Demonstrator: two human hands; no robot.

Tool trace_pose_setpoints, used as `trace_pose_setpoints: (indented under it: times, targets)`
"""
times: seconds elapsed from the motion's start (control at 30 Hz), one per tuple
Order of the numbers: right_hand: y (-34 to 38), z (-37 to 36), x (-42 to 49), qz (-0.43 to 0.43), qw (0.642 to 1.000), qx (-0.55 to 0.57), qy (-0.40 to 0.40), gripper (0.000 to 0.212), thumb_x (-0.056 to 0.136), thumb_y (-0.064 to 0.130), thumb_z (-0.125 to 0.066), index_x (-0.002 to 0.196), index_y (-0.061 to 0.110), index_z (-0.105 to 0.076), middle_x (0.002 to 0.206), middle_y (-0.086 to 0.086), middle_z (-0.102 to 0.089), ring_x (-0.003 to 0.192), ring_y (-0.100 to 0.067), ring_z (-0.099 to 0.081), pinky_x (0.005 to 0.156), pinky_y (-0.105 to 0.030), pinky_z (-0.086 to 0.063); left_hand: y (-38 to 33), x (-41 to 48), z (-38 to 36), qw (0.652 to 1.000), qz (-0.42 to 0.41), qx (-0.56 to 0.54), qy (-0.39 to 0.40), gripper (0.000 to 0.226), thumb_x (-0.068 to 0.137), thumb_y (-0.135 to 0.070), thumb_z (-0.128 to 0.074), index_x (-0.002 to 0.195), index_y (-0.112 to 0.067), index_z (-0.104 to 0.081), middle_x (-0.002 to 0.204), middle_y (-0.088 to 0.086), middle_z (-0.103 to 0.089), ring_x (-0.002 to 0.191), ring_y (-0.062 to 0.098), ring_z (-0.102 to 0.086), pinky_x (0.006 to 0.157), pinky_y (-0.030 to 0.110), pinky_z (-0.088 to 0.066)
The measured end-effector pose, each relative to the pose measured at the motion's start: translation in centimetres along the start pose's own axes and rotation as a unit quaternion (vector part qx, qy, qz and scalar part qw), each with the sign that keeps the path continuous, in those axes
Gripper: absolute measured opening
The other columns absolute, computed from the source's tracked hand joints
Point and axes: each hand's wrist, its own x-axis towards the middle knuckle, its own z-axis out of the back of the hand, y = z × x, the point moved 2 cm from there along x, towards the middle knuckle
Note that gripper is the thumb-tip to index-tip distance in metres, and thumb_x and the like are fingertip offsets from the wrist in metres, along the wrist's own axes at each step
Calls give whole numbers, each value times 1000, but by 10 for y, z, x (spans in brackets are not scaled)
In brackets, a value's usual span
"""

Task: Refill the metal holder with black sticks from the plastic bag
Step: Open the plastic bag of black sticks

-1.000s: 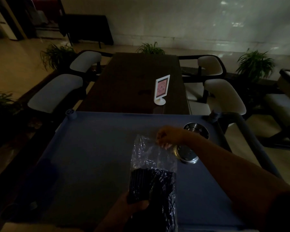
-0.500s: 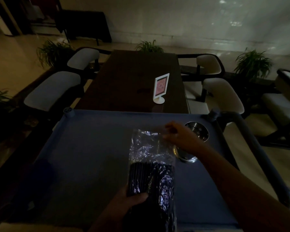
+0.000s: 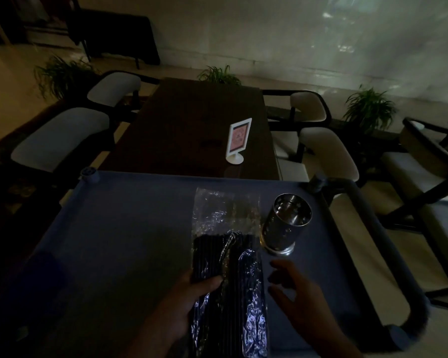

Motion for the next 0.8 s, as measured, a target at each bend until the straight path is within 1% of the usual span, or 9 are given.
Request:
trace_pose_setpoints:
  times: [0.13, 0.2, 0.3, 0.43, 0.53, 0.6, 0.67, 0.73, 0.8]
  targets:
    - [10, -11, -12, 18, 1000, -22, 9, 85, 70, 33, -75, 135, 58, -27, 100, 24, -62, 90, 4, -63, 78, -10, -49, -5, 2, -9, 1000, -1, 11, 18, 37, 64, -8, -78, 100, -12, -70, 91, 13, -78, 78, 25, -76, 56, 32, -59]
    - [14, -13, -15, 37, 998, -52, -3, 90, 71, 32, -76, 142, 53, -25, 115, 23, -56, 92, 5, -61, 75, -14, -51, -5, 4, -9, 1000, 8, 12, 25, 33, 63, -8, -78, 95, -13, -72, 87, 10, -79, 73, 21, -76, 50, 27, -58]
    - [20, -14, -18, 85, 991, -103, -19, 93, 74, 26, -76, 148, 43, -23, 134, 10, -43, 106, 1, -57, 79, -21, -54, -7, 8, -10, 998, 22, 9, 52, 26, 65, -6, -81, 90, -13, -78, 98, 18, -76, 84, 31, -75, 62, 35, -60]
    - [31, -15, -17, 145, 974, -166, -58, 80, 81, 22, -73, 148, 34, -32, 150, -9, -32, 124, -19, -51, 89, -33, -54, -11, 12, -12, 996, 36, 20, 79, 49, 57, -11, -87, 103, -9, -72, 107, 24, -73, 97, 39, -70, 76, 44, -57]
    - [40, -19, -18, 174, 953, -230, -97, 48, 98, 32, -49, 145, 29, -41, 153, -15, -30, 137, -28, -39, 101, -41, -45, -15, 12, -18, 994, 35, 23, 100, 52, 58, -7, -87, 106, -2, -69, 101, 24, -74, 90, 37, -73, 66, 38, -60]
    - [45, -20, -20, 169, 948, -248, -108, 42, 103, 37, -36, 143, 28, -45, 152, -15, -33, 139, -31, -37, 103, -47, -44, -16, 13, -24, 994, 32, 29, 98, 50, 61, -5, -81, 108, -2, -66, 97, 22, -75, 86, 34, -74, 62, 37, -60]
    - [47, -20, -20, 177, 942, -257, -122, 41, 103, 38, -40, 143, 28, -45, 152, -11, -36, 140, -32, -35, 102, -51, -44, -20, 12, -30, 994, 31, 34, 101, 56, 62, -5, -78, 115, -2, -62, 102, 24, -74, 93, 37, -72, 73, 43, -61]
    - [47, -20, -19, 199, 936, -260, -130, 42, 101, 35, -45, 142, 26, -46, 152, -10, -40, 140, -32, -36, 100, -54, -44, -22, 12, -35, 994, 28, 35, 103, 59, 64, -5, -78, 120, -3, -61, 108, 25, -72, 101, 41, -69, 91, 52, -54]
    - [48, -17, -17, 219, 927, -270, -139, 41, 101, 33, -45, 141, 24, -47, 150, -12, -44, 140, -31, -38, 100, -54, -44, -23, 12, -39, 992, 30, 33, 114, 58, 67, -5, -77, 123, -4, -61, 113, 25, -70, 107, 41, -66, 99, 55, -47]
